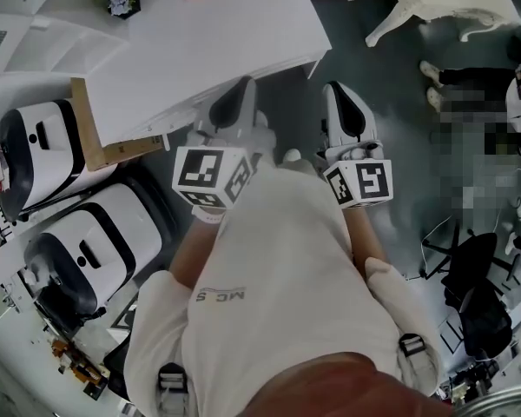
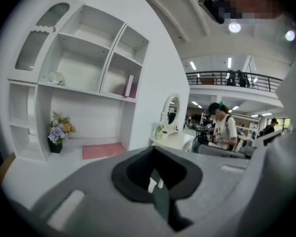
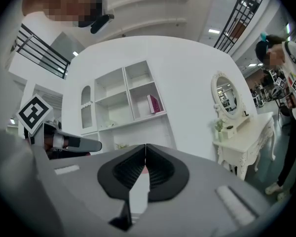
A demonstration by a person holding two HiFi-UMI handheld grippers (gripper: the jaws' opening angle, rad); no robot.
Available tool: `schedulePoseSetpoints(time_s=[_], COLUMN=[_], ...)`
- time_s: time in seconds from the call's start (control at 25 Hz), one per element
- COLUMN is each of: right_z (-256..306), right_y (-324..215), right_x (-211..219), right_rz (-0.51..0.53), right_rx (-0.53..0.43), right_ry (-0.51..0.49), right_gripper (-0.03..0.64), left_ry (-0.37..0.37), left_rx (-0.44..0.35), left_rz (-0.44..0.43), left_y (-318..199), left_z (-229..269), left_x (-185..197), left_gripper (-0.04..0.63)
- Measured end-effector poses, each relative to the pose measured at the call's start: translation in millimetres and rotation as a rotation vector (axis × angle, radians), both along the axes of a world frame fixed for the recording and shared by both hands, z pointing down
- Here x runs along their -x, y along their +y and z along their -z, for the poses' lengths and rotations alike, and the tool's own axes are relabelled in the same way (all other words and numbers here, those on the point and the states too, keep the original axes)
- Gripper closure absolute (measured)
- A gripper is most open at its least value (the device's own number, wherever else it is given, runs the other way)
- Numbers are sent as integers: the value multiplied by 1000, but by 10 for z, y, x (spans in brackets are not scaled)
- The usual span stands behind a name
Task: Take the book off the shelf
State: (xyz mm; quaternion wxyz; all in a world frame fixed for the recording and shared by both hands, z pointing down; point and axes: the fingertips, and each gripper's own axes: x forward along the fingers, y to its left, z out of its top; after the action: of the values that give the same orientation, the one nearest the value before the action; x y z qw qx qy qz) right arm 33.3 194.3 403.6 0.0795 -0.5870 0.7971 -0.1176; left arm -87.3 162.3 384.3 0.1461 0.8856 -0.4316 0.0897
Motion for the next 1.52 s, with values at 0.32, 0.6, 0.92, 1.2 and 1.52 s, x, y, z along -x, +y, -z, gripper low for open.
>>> schedulePoseSetpoints(time_s=[0.32,0.6,0.92,1.2,1.52], right_z=[64,188,313,389,522], right_y=[-1019,-2090,-2728,-3045,-3273], right_x=[-17,54,-62,-202,-289], right_rz=[14,10,54,158,193], right_rx=[-7,-17,-37,-59,-90], right_ry=[29,62,101,85,19], right_gripper=[620,620,620,620,620], left_ry=[31,54,48,48,0], left_rx=[-14,-27,-49,-64,-104], left_rz=[-19,-71,-74,-1,80], left_y=[-974,-2010,-2658,-2916,-3126], left_z=[93,227,369,415,577], left_x=[-93,-251,-497,-755,-753], left_gripper=[593,593,594,594,592])
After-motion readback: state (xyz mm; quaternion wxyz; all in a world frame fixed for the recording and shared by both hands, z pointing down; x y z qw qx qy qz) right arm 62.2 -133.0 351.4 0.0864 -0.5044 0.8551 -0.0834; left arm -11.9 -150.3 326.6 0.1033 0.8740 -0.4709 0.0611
